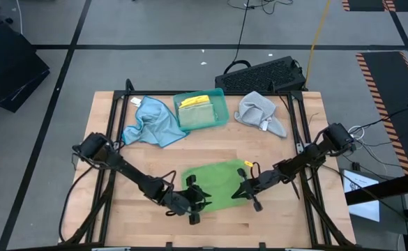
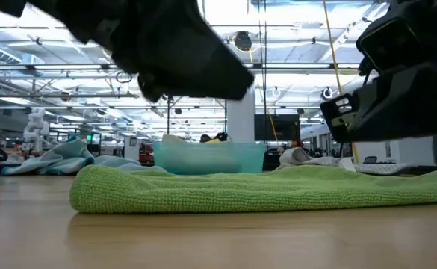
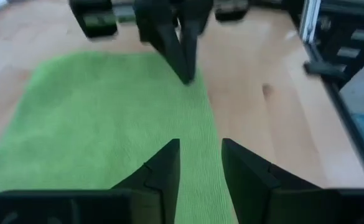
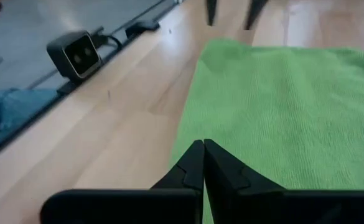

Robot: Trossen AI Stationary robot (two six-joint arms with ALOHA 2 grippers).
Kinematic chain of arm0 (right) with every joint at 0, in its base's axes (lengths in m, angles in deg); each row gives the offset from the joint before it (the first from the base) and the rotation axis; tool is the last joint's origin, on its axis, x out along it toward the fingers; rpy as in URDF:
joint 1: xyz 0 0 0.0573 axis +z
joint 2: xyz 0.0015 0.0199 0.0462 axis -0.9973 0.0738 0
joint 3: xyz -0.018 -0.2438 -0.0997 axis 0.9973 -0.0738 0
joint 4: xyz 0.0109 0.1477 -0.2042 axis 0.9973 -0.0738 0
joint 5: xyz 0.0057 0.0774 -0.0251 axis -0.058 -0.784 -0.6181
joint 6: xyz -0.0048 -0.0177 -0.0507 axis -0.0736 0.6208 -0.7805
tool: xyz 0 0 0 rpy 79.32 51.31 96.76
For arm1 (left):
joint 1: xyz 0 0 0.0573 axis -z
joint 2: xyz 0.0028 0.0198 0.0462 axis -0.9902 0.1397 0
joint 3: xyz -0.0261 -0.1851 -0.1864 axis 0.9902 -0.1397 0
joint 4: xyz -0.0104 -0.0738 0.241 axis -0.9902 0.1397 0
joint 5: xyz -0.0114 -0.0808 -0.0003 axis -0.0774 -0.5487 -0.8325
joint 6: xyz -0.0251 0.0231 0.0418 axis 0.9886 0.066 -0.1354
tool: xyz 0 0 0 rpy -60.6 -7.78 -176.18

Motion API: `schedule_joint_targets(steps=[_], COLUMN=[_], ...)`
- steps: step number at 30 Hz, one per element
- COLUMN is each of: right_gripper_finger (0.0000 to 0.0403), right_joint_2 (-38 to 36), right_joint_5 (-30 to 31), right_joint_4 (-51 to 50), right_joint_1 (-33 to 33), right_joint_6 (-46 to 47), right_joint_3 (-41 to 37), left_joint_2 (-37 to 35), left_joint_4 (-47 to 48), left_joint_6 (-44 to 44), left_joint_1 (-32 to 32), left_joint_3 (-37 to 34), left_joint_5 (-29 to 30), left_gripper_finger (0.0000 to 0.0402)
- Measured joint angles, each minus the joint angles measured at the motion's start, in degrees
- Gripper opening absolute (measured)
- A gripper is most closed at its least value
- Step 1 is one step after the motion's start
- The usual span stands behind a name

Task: Fold microfiber towels
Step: Fold the green microfiber cloth

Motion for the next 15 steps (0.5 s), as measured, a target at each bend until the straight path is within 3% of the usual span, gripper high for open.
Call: schedule_joint_targets(steps=[15], right_gripper_finger=[0.0002], right_joint_2=[0.00], right_joint_5=[1.23], right_joint_4=[-2.37], right_joint_1=[-0.03], right_joint_6=[4.29], right_joint_3=[0.00], left_joint_2=[5.89], left_joint_4=[-2.77], left_joint_6=[10.64], left_joint_1=[4.10], left_joint_3=[-0.06], left_joint_5=[5.01], left_gripper_finger=[0.0122])
